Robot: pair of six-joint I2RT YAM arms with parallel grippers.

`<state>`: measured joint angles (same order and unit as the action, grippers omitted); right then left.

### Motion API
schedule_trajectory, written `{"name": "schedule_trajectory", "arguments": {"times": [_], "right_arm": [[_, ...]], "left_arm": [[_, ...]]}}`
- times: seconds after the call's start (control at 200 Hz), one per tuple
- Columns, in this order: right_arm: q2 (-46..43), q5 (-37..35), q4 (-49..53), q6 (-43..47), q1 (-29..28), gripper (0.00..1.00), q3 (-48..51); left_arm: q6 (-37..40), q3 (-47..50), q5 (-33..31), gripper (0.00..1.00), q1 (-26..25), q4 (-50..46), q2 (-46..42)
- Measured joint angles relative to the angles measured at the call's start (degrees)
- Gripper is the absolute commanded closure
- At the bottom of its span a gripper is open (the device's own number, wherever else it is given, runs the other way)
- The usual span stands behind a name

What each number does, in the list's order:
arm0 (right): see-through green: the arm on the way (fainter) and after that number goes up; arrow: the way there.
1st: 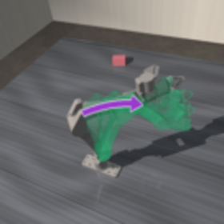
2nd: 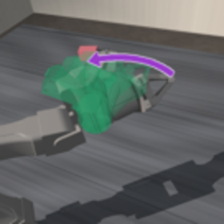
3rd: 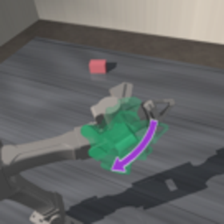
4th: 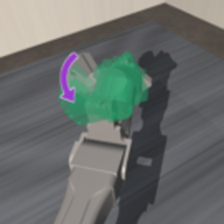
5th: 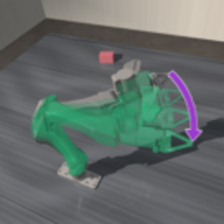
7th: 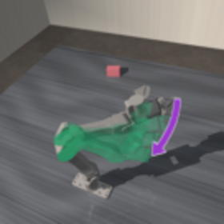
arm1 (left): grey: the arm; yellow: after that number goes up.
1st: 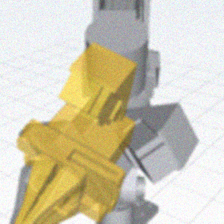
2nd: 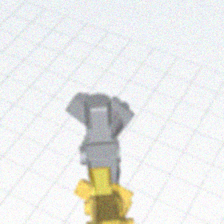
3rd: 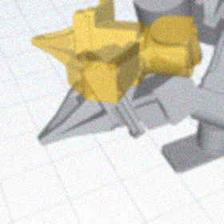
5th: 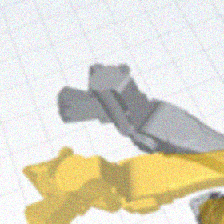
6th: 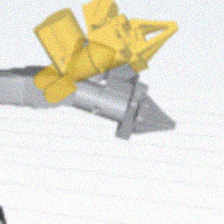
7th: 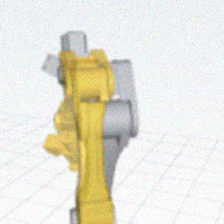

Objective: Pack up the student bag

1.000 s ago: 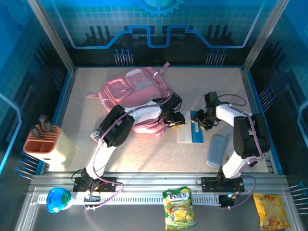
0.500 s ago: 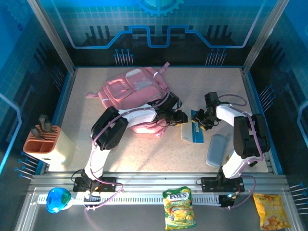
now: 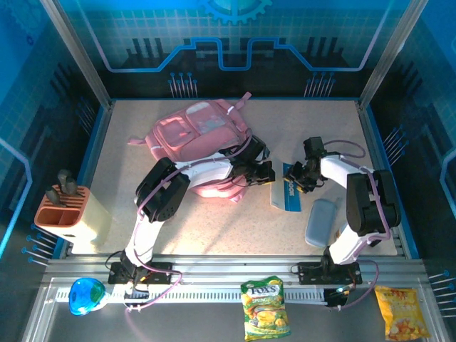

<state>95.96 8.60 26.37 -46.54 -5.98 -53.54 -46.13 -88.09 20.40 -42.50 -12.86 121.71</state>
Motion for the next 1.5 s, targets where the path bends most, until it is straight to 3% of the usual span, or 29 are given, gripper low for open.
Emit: {"name": "schedule_trajectory", "arguments": {"times": [0.265, 0.675, 1.006, 1.241, 1.501], "right_arm": [[-6.9, 4.9, -4.0, -1.4, 0.1, 0.37, 2.3], [-15.8, 15.4, -22.0, -12.5, -1.3, 0.10, 6.7], [-14.9, 18.7, -38.4, -29.8, -11.0, 0.08, 7.4], [-11.6, 18.8, -50.1, -39.9, -16.0, 0.09, 7.4], [-10.4, 14.9, -54.9, -42.2, -19.7, 0.17, 5.4]], "left_arm": [[1.5, 1.6, -2.9, 1.00, 3.4, -1.5, -6.5], [0.7, 11.9, -6.9, 1.00, 16.6, 3.0, -26.9], [-10.5, 26.0, -11.7, 1.00, 19.2, 16.1, -37.9], [-15.1, 27.2, -13.1, 1.00, 19.4, 21.5, -39.4], [-17.3, 27.2, -13.1, 1.00, 19.4, 23.3, -39.3]]}}
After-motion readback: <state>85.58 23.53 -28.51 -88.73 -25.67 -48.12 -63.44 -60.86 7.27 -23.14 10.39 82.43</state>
